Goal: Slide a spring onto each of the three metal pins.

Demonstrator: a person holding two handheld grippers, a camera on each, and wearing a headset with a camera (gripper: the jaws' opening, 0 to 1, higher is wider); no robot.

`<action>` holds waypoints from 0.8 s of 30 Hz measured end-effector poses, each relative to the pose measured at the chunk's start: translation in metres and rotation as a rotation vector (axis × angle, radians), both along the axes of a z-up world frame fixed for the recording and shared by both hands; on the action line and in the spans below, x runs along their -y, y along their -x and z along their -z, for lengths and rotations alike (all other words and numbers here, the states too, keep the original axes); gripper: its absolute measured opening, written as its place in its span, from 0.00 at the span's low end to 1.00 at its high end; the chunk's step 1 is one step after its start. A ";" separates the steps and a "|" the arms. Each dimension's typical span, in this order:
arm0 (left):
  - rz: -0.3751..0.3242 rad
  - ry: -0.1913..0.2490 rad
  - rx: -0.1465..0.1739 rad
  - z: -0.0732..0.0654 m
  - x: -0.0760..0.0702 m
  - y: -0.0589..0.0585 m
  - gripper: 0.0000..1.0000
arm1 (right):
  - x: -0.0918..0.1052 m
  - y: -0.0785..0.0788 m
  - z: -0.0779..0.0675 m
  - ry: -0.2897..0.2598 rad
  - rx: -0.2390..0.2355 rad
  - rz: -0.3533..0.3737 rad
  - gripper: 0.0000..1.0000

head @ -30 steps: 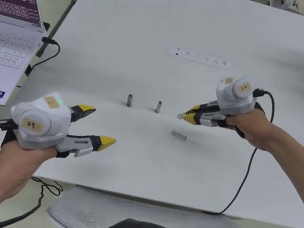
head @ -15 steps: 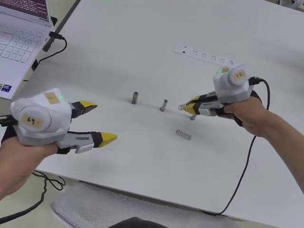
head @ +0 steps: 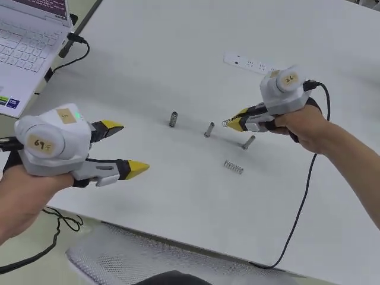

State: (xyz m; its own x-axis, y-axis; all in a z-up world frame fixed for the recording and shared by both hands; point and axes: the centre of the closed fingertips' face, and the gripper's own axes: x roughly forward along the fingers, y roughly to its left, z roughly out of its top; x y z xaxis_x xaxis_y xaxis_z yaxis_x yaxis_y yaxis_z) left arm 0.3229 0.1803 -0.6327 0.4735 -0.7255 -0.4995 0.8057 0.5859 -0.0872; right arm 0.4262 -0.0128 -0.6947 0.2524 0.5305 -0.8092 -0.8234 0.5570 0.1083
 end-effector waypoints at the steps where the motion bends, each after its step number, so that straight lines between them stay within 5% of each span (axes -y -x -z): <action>1: -0.001 -0.001 0.000 0.000 -0.001 0.000 0.53 | -0.001 -0.001 0.001 0.005 0.000 -0.005 0.09; 24: -0.023 0.006 0.002 -0.003 -0.010 -0.003 0.54 | -0.019 -0.001 0.017 0.065 -0.037 -0.096 0.09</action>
